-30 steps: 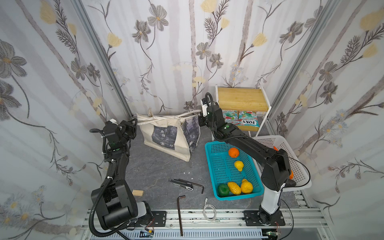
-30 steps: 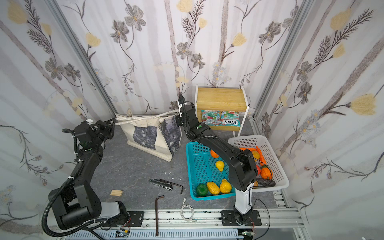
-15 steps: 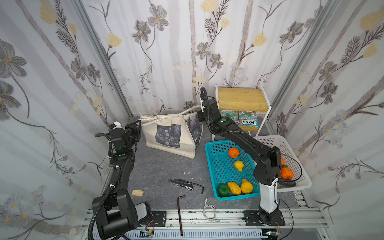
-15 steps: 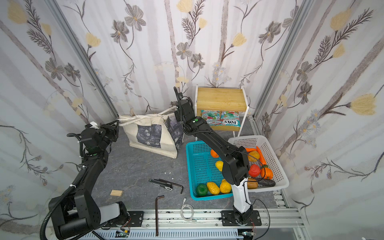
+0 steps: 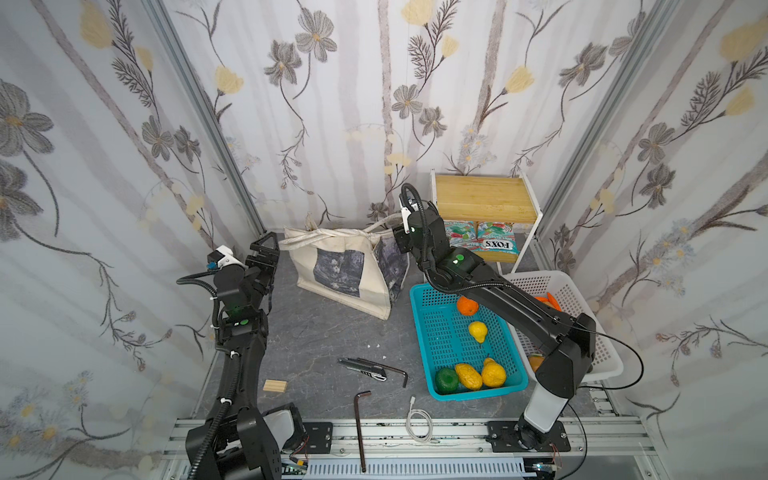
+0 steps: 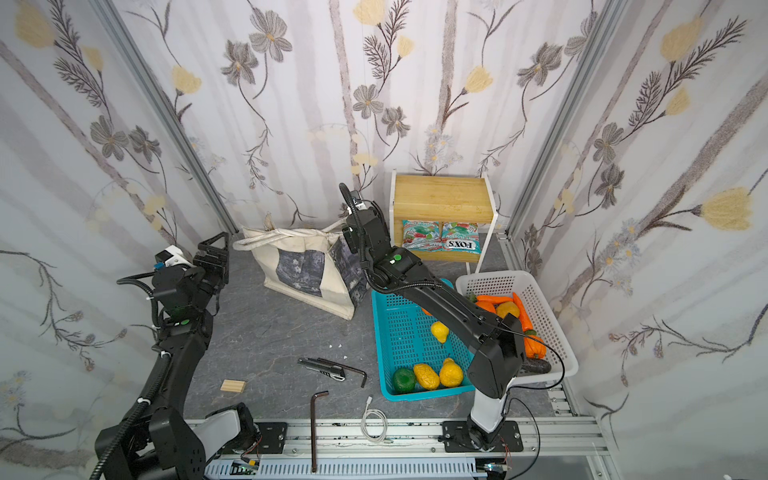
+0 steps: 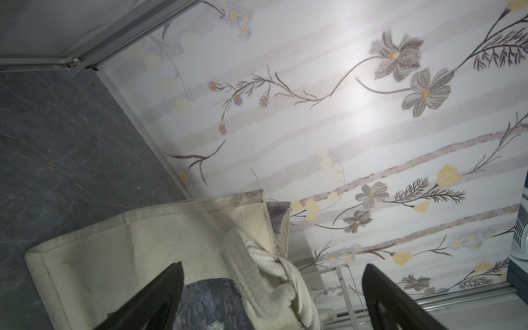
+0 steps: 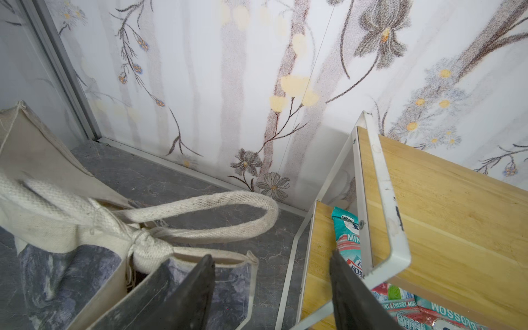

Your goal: Place the food into the grocery bag and tie it

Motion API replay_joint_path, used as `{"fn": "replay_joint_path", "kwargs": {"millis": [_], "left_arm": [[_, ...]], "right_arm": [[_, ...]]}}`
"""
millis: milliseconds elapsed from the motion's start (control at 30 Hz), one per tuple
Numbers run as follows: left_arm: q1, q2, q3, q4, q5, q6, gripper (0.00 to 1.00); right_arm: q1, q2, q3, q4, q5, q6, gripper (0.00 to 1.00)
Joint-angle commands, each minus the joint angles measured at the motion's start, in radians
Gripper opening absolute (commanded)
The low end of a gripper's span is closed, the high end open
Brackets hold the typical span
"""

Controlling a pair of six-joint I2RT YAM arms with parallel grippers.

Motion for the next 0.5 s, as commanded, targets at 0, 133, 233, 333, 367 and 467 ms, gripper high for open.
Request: {"fn": "replay_joint_path", "kwargs": {"millis": [0,133,233,333,367,467], "left_arm": [[0.003,-0.051,0.018,-0.146,-0.033,0.197,1.00],[0.008,-0.165,-0.004,-0.381,-0.160,0.428,1.00],[0.001,-0.279,-0.101,-0.406,-0.152,0.474,1.00],[-0.044,-0.353,-0.183,-0.414,-0.176,0.506,1.00],[-0.078,-0.358,-0.197,-0.415,-0.203,0.524,1.00],[-0.215,-0.319,-0.222,-0.403,-0.332,0.489,1.00]], "right_arm": [[0.001,-0.063,-0.057,0.042,0.012,0.033,0.76],[0.002,-0.209,-0.243,0.116,-0.002,0.068,1.00],[0.000,-0.331,-0.409,0.169,-0.007,0.101,1.00],[-0.054,-0.442,-0.556,0.174,-0.029,0.180,1.00],[-0.082,-0.484,-0.613,0.180,-0.072,0.190,1.00],[-0.169,-0.616,-0.808,0.287,-0.130,0.198,1.00]]}}
